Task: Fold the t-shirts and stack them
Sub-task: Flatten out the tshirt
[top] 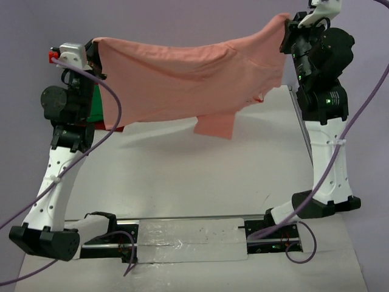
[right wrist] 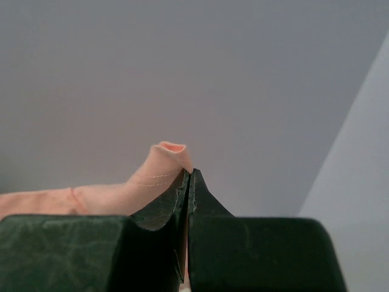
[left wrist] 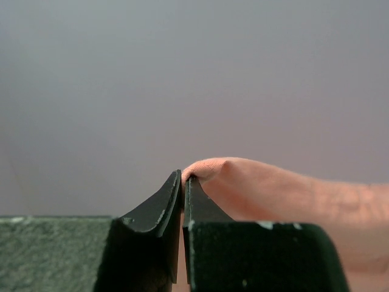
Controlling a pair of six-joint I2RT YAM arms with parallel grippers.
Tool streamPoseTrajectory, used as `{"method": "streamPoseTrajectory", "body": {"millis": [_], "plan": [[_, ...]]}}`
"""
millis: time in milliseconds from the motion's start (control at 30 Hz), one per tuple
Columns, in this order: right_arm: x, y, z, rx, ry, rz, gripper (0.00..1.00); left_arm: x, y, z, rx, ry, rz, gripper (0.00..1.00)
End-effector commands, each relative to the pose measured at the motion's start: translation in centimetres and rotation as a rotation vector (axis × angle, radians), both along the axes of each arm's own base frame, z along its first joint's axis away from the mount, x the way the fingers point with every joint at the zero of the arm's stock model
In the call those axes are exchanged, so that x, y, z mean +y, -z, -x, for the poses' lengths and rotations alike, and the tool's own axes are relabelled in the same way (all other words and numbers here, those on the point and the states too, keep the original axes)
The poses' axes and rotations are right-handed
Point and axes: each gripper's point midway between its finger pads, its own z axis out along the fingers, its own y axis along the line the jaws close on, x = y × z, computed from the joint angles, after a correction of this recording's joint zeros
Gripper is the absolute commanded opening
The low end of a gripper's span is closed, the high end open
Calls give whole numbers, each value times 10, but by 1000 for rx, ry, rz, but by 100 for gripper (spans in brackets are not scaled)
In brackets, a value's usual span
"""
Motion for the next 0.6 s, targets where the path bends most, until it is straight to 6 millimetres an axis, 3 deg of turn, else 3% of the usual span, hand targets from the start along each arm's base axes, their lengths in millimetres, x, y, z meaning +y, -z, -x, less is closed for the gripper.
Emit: {"method": "streamPoseTrajectory", "body": {"millis": [0,100,300,400,433,500,533,567], "plan": [[39,-2,9,20,-76,-3,0,13,-8,17,12,-62,-22,0],[50,-8,3,24,-88,-8,0,17,-8,22,26,-76,-17,0],[33,-10,7,15,-53,-3,0,7,-4,10,71,-26,43,0],[18,-4,10,27,-35,8,0,-17,3,2,84,-16,34,0],[6,-3,10,30,-8,8,0,-39,0,5,59,9,6,0],[-5,-2,14,30,-2,7,0,-52,-5,8,48,-6,11,0],[-20,-2,15,29,33,8,0,-74,-3,10,54,30,-8,0],[-26,0,16,33,40,12,0,-79,-4,10,55,27,-2,0]]}}
